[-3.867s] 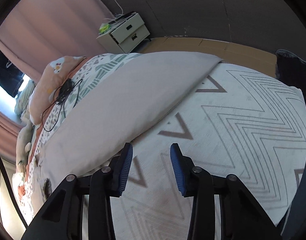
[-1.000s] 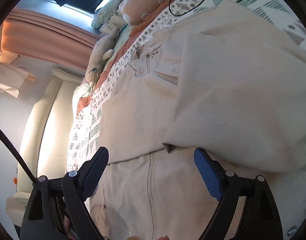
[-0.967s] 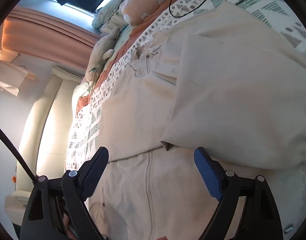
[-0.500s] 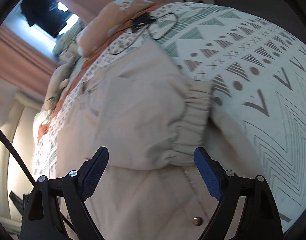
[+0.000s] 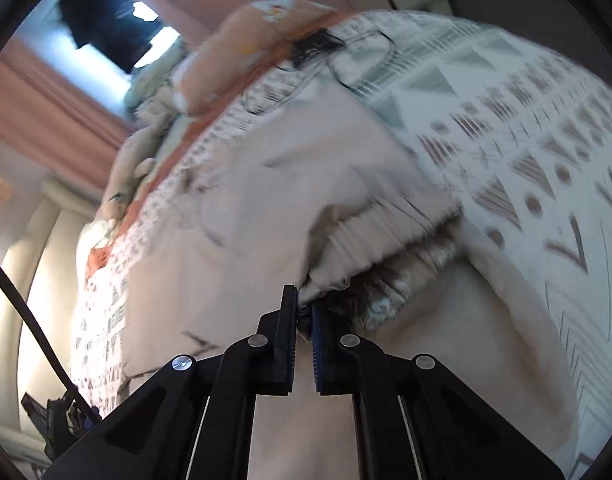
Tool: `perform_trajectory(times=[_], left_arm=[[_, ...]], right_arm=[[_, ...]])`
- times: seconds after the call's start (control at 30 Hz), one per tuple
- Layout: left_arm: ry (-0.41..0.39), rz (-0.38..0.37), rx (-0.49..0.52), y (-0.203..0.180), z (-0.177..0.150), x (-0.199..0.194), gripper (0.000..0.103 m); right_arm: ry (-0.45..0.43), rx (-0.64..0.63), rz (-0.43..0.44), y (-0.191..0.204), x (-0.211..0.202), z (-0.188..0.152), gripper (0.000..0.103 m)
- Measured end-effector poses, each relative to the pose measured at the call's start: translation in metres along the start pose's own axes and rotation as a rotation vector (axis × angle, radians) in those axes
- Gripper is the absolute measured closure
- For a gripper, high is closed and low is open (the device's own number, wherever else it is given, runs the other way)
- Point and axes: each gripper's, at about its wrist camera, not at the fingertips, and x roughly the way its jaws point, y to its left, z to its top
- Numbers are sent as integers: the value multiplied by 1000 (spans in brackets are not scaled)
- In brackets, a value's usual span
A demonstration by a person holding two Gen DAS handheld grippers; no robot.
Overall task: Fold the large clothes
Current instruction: 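Fold the held sleeve across the jacket body with the right tool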
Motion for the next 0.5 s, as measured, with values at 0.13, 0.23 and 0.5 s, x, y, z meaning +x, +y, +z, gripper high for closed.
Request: perform_trajectory(times=[0.13,0.23,0.5], left_arm=[[-4,0,-9,4,2,-2,0],[-7,-5,-17,6,3,-5,0],[-23,-4,-58,19,10,-10,0]], right_arm=[[-58,-135,67,67,-17,9,100],[-69,-216,121,112,-26,1,100],[-36,-308,189,166,12,-27,100]])
